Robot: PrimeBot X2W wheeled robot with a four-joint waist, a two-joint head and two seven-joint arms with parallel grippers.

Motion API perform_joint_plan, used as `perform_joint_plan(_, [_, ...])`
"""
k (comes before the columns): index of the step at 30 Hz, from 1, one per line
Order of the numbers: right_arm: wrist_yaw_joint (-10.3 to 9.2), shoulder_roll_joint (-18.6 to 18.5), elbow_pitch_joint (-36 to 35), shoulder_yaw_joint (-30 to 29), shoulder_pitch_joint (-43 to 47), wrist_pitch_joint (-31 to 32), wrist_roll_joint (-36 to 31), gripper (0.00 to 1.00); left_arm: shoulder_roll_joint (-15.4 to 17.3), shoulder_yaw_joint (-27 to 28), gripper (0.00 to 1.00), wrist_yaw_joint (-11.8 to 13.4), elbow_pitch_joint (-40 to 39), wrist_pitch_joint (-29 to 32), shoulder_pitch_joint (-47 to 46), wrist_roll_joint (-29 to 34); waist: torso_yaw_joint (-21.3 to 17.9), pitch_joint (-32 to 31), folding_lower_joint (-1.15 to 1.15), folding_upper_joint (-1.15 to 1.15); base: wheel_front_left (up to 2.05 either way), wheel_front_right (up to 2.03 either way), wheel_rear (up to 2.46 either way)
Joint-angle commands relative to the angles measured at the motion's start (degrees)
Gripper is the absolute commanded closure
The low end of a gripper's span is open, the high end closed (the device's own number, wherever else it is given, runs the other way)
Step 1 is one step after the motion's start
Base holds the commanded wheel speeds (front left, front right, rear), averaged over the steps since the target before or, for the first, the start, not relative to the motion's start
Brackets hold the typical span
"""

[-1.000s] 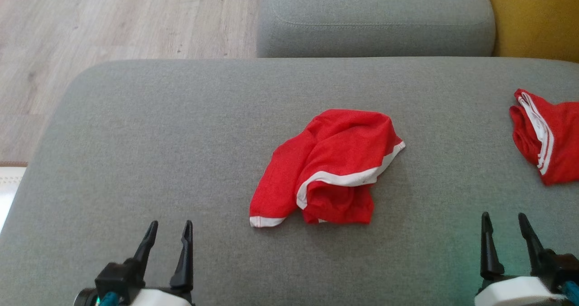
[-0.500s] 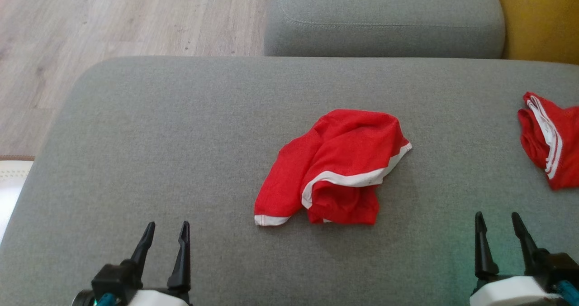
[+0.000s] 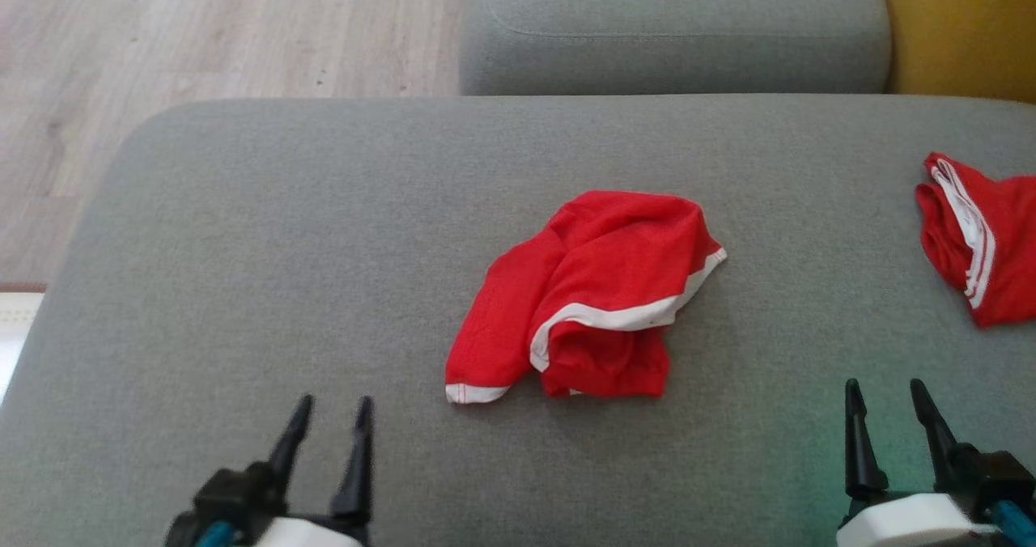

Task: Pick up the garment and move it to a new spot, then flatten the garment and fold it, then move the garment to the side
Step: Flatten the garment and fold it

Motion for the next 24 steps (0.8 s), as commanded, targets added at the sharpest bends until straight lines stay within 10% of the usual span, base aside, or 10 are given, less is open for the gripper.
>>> perform_joint_plan(1, [-0.04, -0.5, -1.9, 1.5, -2.0, -0.2, 0.0, 0.00, -0.4, 1.2, 0.00, -0.2, -1.9, -0.7, -3.3, -0.4, -0.2, 0.1, 0.00, 0.00, 0.00, 0.00, 0.00])
perform_joint_plan(24, [-0.04, -0.5, -2.8, 2.8, -6.5, -0.2, -0.3, 0.00, -0.4, -20.1, 0.00, 1.4, 20.7, -0.7, -24.3, -17.8, -9.9, 9.6, 0.00, 0.00, 0.00, 0.00, 0.00])
